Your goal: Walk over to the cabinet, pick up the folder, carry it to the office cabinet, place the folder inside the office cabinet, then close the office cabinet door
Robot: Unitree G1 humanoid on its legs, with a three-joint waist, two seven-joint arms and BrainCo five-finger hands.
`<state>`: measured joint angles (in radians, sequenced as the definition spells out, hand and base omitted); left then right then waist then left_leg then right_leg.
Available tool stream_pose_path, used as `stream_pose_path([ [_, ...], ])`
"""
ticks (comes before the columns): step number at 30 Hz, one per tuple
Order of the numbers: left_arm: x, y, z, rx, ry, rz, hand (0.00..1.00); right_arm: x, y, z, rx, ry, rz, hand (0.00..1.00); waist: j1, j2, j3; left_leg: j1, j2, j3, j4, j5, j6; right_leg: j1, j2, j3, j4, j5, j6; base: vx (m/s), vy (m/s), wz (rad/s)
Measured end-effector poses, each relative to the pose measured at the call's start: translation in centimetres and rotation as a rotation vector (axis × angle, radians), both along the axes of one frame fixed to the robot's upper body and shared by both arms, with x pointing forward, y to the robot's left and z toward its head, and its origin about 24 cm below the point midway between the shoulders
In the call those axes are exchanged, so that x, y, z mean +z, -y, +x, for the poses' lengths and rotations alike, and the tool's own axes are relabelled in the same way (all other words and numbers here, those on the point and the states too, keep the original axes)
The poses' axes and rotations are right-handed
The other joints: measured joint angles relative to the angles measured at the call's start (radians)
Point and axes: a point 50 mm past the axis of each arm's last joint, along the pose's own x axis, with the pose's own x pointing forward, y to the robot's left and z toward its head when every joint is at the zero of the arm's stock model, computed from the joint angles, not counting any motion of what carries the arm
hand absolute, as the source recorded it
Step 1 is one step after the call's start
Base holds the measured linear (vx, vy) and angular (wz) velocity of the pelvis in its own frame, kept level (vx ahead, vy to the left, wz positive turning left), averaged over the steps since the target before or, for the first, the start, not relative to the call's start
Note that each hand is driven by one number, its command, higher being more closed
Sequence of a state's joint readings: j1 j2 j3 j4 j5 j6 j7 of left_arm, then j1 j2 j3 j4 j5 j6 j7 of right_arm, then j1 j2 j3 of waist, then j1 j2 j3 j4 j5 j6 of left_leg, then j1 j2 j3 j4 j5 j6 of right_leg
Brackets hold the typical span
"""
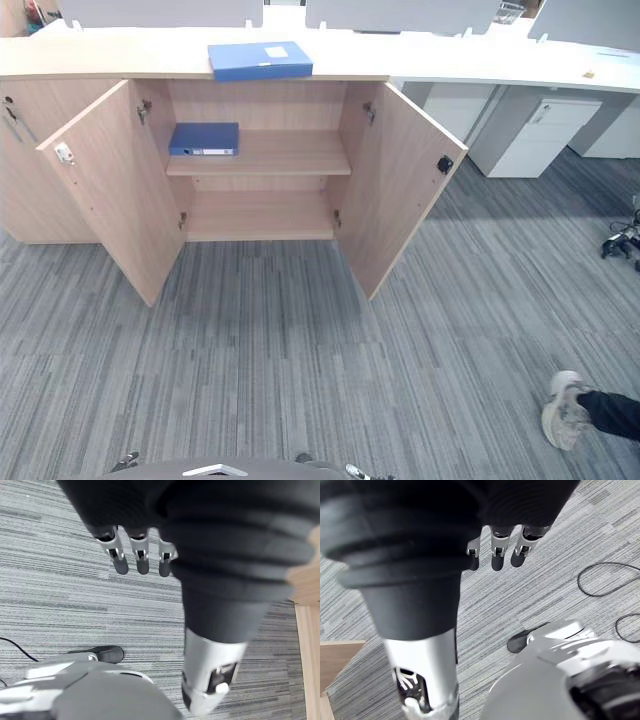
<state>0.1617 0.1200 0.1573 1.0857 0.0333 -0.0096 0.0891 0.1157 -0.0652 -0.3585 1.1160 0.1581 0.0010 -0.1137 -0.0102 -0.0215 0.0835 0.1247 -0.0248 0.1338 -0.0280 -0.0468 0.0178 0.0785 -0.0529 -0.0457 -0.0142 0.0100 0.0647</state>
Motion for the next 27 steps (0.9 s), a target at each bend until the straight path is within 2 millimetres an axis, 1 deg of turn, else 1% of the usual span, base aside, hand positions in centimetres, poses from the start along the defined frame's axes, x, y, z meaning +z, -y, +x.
stream_pose_path([
  [1,0.0,0.1,0.2,-0.002,0.003,-0.002,0.00,0.1,0.1,0.4,0.002,0.011,-0.003,0.00,-0.001,-0.007,0.002,0.005,-0.002,0.001,-0.004,0.000,0.000,0.007,-0.002,-0.001,-0.001,0.000,0.003,0.00,0.000,0.00],
  [5,0.0,0.2,0.6,-0.015,0.010,-0.003,0.00,0.1,0.2,0.6,0.006,0.017,-0.009,0.00,-0.003,0.001,0.012,0.027,-0.002,0.000,-0.018,0.000,0.000,0.026,-0.002,-0.013,-0.001,-0.001,0.005,0.00,0.002,0.01],
  [13,0.0,0.3,0.5,-0.017,0.008,-0.003,0.00,0.1,0.1,0.7,0.020,0.017,-0.010,0.00,-0.002,-0.002,0.014,0.039,-0.004,-0.002,-0.056,0.029,0.004,0.023,-0.002,-0.026,0.001,-0.004,0.007,-0.08,-0.033,0.02],
  [16,0.0,0.3,0.6,-0.024,0.007,-0.002,0.00,0.1,-0.1,1.0,0.080,0.010,-0.021,0.00,-0.002,-0.005,0.015,0.038,-0.005,-0.002,-0.057,0.034,0.005,0.022,-0.003,-0.028,0.000,-0.005,0.006,-0.08,-0.031,0.01],
  [18,0.0,0.3,0.6,-0.027,0.007,-0.001,0.00,0.1,-0.2,1.0,0.091,0.009,-0.022,0.00,-0.002,-0.006,0.015,0.038,-0.006,-0.003,-0.058,0.036,0.004,0.023,-0.004,-0.031,-0.004,-0.005,0.009,-0.07,-0.028,0.02],
  [23,0.0,0.5,0.8,-0.053,0.006,0.005,0.00,0.1,-0.2,1.1,0.126,0.001,-0.033,0.00,-0.004,-0.010,0.017,0.037,-0.010,-0.009,-0.058,0.036,0.004,0.029,-0.009,-0.043,-0.017,0.002,0.010,-0.03,-0.014,0.04],
  [24,0.0,0.5,0.8,-0.055,0.007,0.006,0.00,0.1,-0.2,1.1,0.127,0.001,-0.032,0.00,-0.002,-0.010,0.018,0.037,-0.010,-0.004,-0.058,0.036,0.004,0.029,-0.009,-0.040,-0.020,0.008,0.004,0.00,-0.004,-0.12],
  [27,0.0,0.4,0.9,-0.062,0.007,0.011,0.00,0.2,-0.3,1.6,0.136,0.009,-0.032,0.00,-0.001,-0.014,0.023,0.034,-0.010,0.019,-0.058,0.034,0.003,0.027,-0.007,-0.016,-0.035,0.020,0.006,-0.01,-0.007,-0.22],
])
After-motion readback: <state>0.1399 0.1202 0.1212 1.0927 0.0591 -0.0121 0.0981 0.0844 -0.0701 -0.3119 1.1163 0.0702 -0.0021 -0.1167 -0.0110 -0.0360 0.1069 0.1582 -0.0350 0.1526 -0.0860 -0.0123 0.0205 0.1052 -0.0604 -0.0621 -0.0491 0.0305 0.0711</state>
